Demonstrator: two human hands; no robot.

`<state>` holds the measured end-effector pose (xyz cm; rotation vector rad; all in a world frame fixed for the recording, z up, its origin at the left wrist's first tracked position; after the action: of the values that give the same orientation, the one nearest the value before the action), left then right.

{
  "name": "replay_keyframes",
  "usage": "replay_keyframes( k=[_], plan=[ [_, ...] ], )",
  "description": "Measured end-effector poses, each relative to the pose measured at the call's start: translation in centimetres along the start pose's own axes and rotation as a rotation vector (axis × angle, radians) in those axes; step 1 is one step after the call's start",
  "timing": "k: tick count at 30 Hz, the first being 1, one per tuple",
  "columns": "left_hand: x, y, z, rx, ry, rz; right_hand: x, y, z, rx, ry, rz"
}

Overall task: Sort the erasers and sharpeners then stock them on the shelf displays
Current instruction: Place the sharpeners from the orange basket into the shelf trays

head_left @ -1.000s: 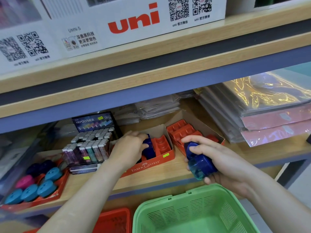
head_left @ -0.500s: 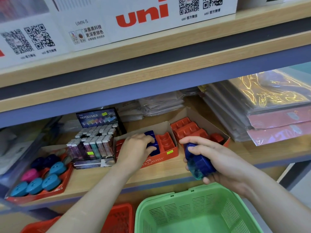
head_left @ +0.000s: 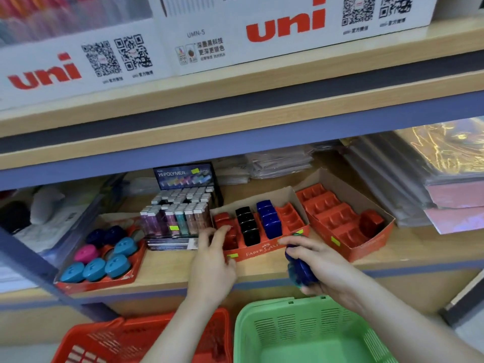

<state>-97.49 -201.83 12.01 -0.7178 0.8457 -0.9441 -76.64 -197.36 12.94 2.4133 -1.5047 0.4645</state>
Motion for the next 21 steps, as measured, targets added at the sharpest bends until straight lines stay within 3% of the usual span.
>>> replay_keyframes(
  k=[6,12,15,18,21],
  plan=[
    [1.6,0.8,1.9,0.057,0.036,-0.051,-2.7,2.6,-0.4,-0.030,-0.074,0.099],
    [1.5,1.7,3.8,0.251,0.021,-0.103,-1.6,3.0,-2.4,0.080,-0.330,0.230],
    [1.5,-0.7,3.1,0.437,-0.029,-0.099,-0.1,4.2,-4.0,0.113,-0.396,0.090],
    [2.1,-4.9,1.3,0.818,-0.080,-0.205,0.8,7.4,-5.2,0.101,-0.309,-0.188],
    [2.5,-8.4,-1.8,0.897,-0.102,-0.320,0.4,11.2,-5.8,0.180,-0.284,-0.340]
  ],
)
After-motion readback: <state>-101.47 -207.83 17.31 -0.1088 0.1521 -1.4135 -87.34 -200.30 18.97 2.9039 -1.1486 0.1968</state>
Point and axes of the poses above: each hand's wrist, its own x-axis away from the middle knuckle, its own y-axis out of the palm, z = x × y, the point moved 3 cm from there along -x, towards the middle knuckle, and after that the axes turned 2 degrees about z, right-handed, at the moved point
